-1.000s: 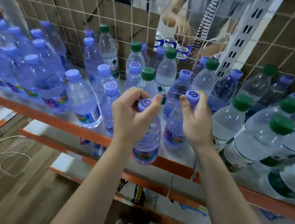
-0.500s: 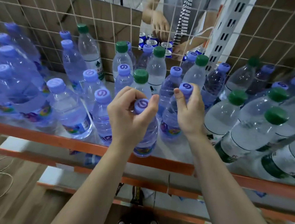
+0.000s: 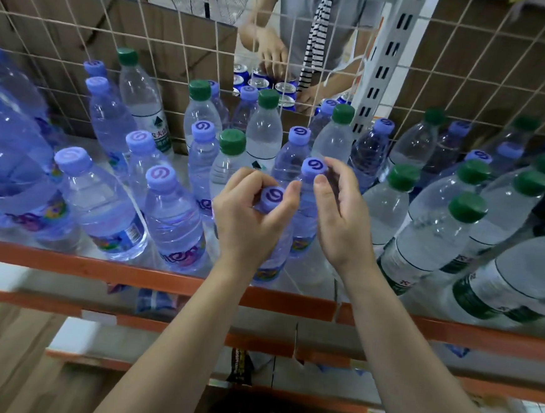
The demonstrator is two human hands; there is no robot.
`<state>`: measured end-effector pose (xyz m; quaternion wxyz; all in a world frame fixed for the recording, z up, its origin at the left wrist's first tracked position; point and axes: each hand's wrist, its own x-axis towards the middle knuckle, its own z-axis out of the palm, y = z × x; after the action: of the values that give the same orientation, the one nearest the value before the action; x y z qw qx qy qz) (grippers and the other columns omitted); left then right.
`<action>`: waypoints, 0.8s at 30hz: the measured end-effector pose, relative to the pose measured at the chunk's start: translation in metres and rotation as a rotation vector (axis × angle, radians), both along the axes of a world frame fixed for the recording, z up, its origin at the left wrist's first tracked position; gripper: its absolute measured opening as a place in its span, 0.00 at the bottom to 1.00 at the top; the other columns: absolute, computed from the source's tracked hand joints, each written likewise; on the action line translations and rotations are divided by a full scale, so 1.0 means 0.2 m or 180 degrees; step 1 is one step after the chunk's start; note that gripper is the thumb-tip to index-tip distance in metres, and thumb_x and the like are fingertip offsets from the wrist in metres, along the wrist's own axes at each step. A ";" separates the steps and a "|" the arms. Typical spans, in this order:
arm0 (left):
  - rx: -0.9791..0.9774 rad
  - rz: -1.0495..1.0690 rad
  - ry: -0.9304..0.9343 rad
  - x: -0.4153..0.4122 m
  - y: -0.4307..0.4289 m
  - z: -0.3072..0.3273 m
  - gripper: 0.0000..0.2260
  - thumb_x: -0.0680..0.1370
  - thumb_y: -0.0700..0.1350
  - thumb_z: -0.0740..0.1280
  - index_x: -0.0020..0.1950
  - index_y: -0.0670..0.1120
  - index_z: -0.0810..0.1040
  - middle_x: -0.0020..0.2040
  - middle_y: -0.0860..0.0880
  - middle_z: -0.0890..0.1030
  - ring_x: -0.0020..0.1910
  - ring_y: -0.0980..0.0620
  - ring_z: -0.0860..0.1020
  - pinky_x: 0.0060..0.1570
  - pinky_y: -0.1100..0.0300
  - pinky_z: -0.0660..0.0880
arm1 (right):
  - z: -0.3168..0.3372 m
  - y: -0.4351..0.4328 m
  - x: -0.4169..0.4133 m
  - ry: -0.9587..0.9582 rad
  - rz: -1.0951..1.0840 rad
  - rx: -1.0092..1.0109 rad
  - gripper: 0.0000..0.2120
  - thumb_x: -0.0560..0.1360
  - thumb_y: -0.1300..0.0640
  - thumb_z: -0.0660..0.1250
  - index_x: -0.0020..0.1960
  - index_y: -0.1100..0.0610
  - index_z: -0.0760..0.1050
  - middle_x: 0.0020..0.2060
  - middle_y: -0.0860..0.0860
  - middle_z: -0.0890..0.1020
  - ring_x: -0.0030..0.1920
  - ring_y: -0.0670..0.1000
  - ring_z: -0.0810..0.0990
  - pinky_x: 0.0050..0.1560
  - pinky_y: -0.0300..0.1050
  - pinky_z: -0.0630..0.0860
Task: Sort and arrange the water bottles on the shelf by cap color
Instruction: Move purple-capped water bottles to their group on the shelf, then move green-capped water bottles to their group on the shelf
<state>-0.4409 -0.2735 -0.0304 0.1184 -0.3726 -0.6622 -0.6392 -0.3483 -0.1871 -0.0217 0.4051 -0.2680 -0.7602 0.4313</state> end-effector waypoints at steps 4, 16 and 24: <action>-0.0188 0.0065 0.0131 -0.01 0.01 0.02 0.12 0.76 0.49 0.70 0.40 0.41 0.80 0.38 0.49 0.78 0.38 0.55 0.75 0.39 0.63 0.72 | 0.02 -0.01 0.02 0.0144 -0.0005 -0.0028 0.22 0.79 0.49 0.57 0.68 0.59 0.69 0.59 0.44 0.77 0.62 0.40 0.74 0.65 0.38 0.70; 0.0089 0.0269 0.0650 -0.13 -0.06 0.21 0.08 0.78 0.43 0.66 0.53 0.42 0.80 0.49 0.49 0.78 0.50 0.51 0.77 0.52 0.62 0.72 | 0.37 0.26 -0.17 -0.0145 -0.0754 0.0540 0.16 0.82 0.53 0.60 0.66 0.59 0.71 0.60 0.51 0.75 0.60 0.47 0.75 0.58 0.34 0.68; -0.0436 -0.0019 -0.0392 -0.19 -0.03 0.17 0.17 0.81 0.50 0.63 0.68 0.45 0.71 0.57 0.51 0.76 0.56 0.56 0.73 0.58 0.65 0.68 | 0.29 0.47 -0.36 -0.1270 -0.0900 -0.0556 0.25 0.81 0.48 0.60 0.69 0.65 0.64 0.65 0.63 0.74 0.65 0.62 0.73 0.60 0.50 0.69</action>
<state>-0.4793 -0.2788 0.0030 0.0498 -0.3419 -0.7093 -0.6145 -0.4207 -0.0926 0.0364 0.2787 -0.4854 -0.7399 0.3731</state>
